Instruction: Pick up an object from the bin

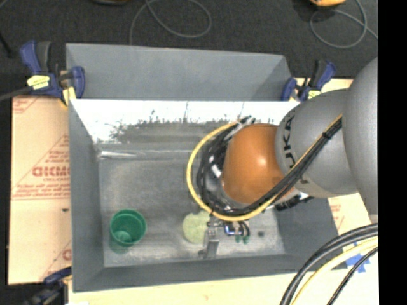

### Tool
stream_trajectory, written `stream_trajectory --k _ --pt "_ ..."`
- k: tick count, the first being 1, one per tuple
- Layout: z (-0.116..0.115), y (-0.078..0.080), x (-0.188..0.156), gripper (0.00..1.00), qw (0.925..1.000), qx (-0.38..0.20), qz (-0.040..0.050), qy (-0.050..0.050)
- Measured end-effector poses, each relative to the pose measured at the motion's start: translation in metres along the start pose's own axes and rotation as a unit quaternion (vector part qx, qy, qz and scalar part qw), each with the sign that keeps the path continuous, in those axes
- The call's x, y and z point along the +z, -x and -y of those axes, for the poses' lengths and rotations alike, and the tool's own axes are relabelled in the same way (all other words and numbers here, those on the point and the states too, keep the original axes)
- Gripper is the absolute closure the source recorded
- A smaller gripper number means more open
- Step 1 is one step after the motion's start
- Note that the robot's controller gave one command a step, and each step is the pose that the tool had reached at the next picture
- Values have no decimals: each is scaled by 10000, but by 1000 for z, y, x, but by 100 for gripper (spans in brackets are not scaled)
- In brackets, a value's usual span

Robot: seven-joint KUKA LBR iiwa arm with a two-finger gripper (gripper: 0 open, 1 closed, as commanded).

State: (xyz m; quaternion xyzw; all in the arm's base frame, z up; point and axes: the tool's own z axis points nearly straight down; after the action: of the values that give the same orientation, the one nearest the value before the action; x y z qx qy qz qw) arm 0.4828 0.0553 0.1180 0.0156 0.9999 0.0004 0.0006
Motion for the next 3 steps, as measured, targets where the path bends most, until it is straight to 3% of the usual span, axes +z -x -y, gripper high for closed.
stream_trajectory --k 1,2,3 --pt "8 9 28 0 9975 706 -2 1" --pt "44 25 47 100 9999 123 23 0" --pt "44 25 47 100 9999 123 23 0"
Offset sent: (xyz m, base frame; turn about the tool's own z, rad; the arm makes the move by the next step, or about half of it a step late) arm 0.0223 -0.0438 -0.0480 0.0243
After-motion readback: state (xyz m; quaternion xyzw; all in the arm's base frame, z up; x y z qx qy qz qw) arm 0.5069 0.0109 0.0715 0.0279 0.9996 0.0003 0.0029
